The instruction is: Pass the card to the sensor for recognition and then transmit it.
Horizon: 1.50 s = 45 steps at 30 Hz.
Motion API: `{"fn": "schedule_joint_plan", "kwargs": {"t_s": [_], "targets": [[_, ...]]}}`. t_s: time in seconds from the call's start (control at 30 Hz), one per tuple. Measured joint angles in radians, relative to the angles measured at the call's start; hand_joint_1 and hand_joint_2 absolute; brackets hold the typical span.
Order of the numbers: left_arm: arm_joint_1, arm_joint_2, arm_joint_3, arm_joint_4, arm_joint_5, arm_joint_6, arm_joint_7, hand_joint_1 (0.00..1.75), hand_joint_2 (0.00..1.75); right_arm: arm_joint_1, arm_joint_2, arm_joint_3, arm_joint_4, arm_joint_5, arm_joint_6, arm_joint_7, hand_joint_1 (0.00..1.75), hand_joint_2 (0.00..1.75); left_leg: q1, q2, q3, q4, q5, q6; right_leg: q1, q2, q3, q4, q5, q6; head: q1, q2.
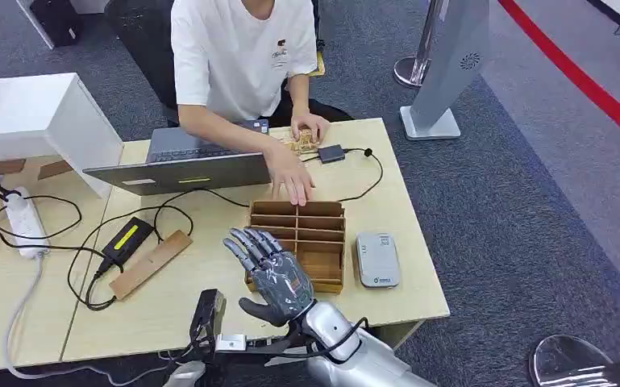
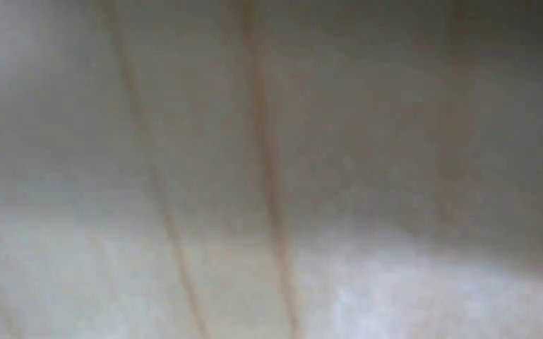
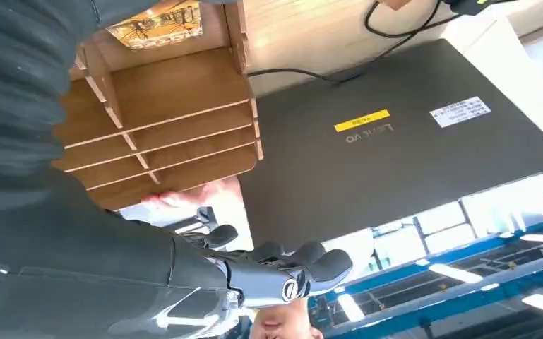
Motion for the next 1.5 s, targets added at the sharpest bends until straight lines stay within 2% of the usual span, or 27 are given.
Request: {"fn": "schedule_joint_plan", "kwargs": {"t_s": [0.4, 0.8, 1.5], "targets": [[0.000, 0.000, 0.009, 0.000, -0.002, 0.000, -0.003, 0.00, 1.75, 0.000, 0.000, 0.001, -0.001, -0.001, 0.002, 0.000, 0.00, 1.75, 0.000, 0.000, 0.000, 0.000, 0.000, 0.000, 0.000, 0.000, 0.000, 0.000, 0.000, 0.000, 0.000, 0.000], [0.017, -0.003, 0.012, 0.000, -0.005, 0.002, -0.022, 0.00, 1.75, 0.039, -0.013, 0.001, -0.013, 0.012, -0.034, -0.004, 0.00, 1.75, 0.000, 0.000, 0.000, 0.000, 0.000, 0.000, 0.000, 0.000, 0.000, 0.000, 0.000, 0.000, 0.000, 0.000], [0.021, -0.005, 0.014, -0.001, -0.050, -0.040, -0.032, 0.00, 1.75, 0.050, -0.025, -0.006, -0.027, 0.038, -0.029, 0.029, 0.00, 1.75, 0.000, 0.000, 0.000, 0.000, -0.001, 0.000, 0.000, 0.000, 0.000, 0.000, -0.001, 0.000, 0.000, 0.000]]}}
